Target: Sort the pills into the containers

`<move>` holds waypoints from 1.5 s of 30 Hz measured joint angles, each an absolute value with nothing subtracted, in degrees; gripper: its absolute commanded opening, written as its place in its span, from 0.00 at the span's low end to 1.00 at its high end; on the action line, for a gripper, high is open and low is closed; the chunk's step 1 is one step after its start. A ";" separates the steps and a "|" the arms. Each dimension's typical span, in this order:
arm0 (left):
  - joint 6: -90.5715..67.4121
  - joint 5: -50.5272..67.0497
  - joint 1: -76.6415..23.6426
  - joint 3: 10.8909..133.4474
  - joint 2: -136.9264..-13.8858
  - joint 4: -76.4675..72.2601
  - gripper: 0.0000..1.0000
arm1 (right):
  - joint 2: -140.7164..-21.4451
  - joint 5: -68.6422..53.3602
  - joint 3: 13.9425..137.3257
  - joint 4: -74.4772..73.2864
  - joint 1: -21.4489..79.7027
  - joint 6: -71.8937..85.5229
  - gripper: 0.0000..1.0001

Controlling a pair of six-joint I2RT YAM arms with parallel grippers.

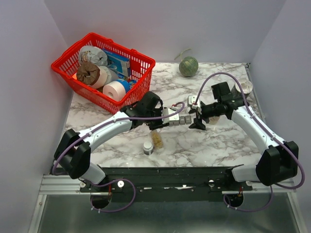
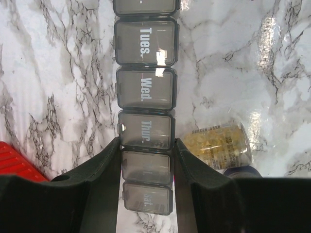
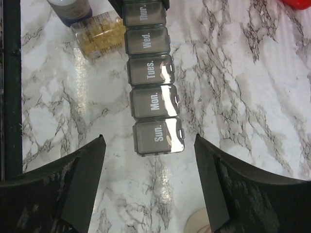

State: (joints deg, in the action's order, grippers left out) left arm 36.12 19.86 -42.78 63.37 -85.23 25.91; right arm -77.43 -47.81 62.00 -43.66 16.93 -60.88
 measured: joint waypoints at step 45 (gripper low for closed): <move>33.87 19.70 -43.00 59.83 -80.86 26.55 0.00 | -80.47 -48.45 63.99 -44.88 20.53 -59.88 0.23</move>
State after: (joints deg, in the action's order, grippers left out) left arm 33.87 19.70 -43.00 59.83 -80.86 26.55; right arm -80.47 -48.45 63.99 -44.88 20.53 -59.88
